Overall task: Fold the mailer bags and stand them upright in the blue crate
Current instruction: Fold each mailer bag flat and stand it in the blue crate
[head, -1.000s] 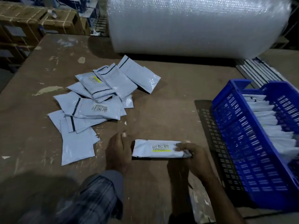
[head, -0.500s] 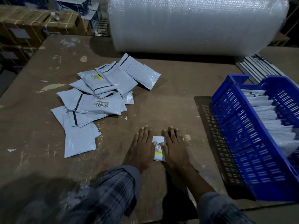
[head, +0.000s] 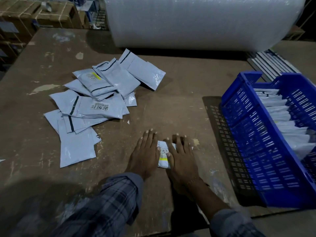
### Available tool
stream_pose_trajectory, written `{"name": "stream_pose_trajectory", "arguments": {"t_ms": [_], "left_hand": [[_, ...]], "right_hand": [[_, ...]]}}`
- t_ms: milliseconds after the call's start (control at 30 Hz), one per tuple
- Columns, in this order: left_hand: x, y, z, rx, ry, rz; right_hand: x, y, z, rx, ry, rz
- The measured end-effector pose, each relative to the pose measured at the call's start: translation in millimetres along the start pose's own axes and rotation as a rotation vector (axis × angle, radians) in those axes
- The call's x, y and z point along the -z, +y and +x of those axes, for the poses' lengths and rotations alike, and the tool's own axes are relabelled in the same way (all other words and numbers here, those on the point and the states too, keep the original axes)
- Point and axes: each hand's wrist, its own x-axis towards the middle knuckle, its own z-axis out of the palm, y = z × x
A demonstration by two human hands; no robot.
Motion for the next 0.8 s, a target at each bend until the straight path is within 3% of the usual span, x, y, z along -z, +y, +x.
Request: {"name": "stream_pose_trajectory", "arguments": {"t_ms": [67, 200, 467, 700, 800], "left_hand": [[-3.9, 6.2, -3.1, 0.000, -0.017, 0.034], [-1.1, -5.6, -7.3, -0.162, -0.037, 0.022], [2.5, -2.5, -6.2, -0.025, -0.072, 0.014], [0.5, -14.8, -12.3, -0.238, -0.096, 0.063], [6.3, -17.9, -8.7, -0.210, -0.069, 0.038]], "right_hand": [[-2.1, 1.2, 4.6, -0.013, 0.006, 0.007], [2.4, 0.7, 19.1, -0.039, -0.006, 0.022], [-5.4, -1.8, 0.8, -0.012, 0.037, 0.037], [-0.8, -4.5, 23.0, -0.081, 0.039, 0.013], [-2.8, -7.6, 15.1, -0.069, 0.075, 0.016]]}}
